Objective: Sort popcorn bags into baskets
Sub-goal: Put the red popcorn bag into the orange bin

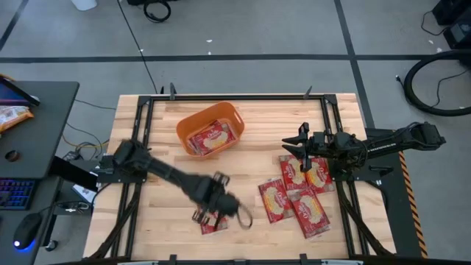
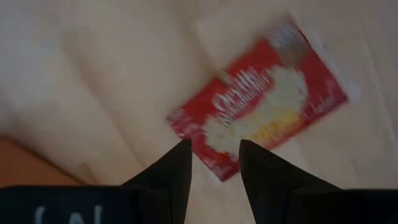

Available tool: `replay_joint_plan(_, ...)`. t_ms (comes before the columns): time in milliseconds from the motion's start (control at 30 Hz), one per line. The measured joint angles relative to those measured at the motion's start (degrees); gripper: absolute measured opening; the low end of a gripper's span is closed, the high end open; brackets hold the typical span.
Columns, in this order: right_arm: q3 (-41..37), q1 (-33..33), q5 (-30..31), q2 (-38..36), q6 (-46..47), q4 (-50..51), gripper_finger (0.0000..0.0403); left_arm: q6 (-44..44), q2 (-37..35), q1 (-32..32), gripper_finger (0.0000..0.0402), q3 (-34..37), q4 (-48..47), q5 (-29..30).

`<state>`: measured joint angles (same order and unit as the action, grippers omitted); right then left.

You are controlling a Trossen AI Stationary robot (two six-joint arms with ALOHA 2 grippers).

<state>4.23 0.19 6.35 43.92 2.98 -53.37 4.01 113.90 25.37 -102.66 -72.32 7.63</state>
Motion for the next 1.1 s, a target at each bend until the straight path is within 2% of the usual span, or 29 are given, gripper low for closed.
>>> replay_joint_plan(267,0.0,0.0,0.0,0.4,0.0,-0.6,0.0107,7.2,5.9,8.8,0.0137,0.0,-3.2,6.1)
replay_joint_plan(567,0.0,0.0,0.1,0.4,0.0,-0.5,0.0107,5.1,9.6,13.7,0.0137,0.0,-5.4,11.9)
replay_joint_plan(833,0.0,0.0,0.1,0.4,0.4,-0.5,0.0107,4.8,11.0,13.3,0.0137,0.0,-4.4,11.7)
replay_joint_plan(1100,0.0,0.0,0.1,0.4,0.4,-0.6,0.0107,13.7,11.0,10.9,0.0137,0.0,-1.6,9.0)
